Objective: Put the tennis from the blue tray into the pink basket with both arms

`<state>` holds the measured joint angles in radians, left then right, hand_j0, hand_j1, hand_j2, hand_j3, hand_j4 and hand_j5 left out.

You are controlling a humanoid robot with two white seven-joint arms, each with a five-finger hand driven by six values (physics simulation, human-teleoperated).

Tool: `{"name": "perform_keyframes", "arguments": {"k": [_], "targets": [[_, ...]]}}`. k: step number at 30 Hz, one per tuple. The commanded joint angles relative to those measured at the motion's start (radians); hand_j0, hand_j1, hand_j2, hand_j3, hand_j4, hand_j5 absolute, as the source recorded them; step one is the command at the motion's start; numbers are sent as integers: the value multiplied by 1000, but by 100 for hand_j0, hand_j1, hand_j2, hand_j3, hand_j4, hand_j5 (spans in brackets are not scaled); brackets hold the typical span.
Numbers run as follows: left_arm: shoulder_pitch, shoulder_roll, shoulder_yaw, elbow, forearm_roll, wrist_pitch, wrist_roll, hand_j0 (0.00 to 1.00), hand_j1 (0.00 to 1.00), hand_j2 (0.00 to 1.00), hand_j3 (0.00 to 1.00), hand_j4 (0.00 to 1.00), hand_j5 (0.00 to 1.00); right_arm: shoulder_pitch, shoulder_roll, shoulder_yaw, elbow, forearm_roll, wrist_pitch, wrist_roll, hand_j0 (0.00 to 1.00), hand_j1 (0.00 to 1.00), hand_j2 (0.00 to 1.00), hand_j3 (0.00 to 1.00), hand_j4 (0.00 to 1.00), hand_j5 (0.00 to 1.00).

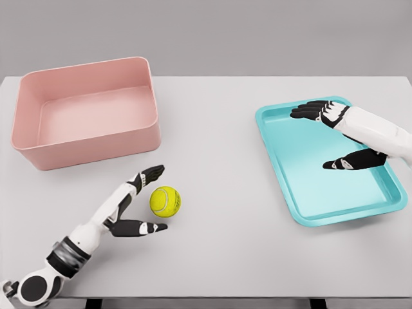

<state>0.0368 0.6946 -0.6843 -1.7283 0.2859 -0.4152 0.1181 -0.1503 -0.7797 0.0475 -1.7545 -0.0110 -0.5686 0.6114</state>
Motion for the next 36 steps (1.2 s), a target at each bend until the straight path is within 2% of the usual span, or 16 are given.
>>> {"name": "perform_keyframes", "arguments": {"k": [1, 20, 24, 32, 36], "targets": [[-2, -7, -3, 3, -14, 16, 0, 97, 97, 97, 97, 97, 97, 0, 4, 0, 0, -7, 3, -1, 100, 100, 100, 100, 100, 100], [-35, -63, -4, 49, -68, 42, 0, 97, 97, 97, 97, 97, 97, -3, 5, 17, 0, -9, 4, -1, 100, 100, 100, 100, 100, 100], [-41, -64, -11, 53, -68, 49, 0, 91, 91, 91, 91, 91, 91, -3, 7, 17, 1, -9, 4, -1, 100, 100, 100, 100, 100, 100], [-41, -64, -18, 62, -68, 49, 3, 88, 88, 88, 88, 88, 88, -3, 10, 17, 4, -9, 3, -1, 100, 100, 100, 100, 100, 100], [-41, -64, -20, 62, -68, 49, 3, 74, 74, 74, 74, 74, 74, -3, 11, 15, 6, -7, 1, -1, 100, 100, 100, 100, 100, 100]]}}
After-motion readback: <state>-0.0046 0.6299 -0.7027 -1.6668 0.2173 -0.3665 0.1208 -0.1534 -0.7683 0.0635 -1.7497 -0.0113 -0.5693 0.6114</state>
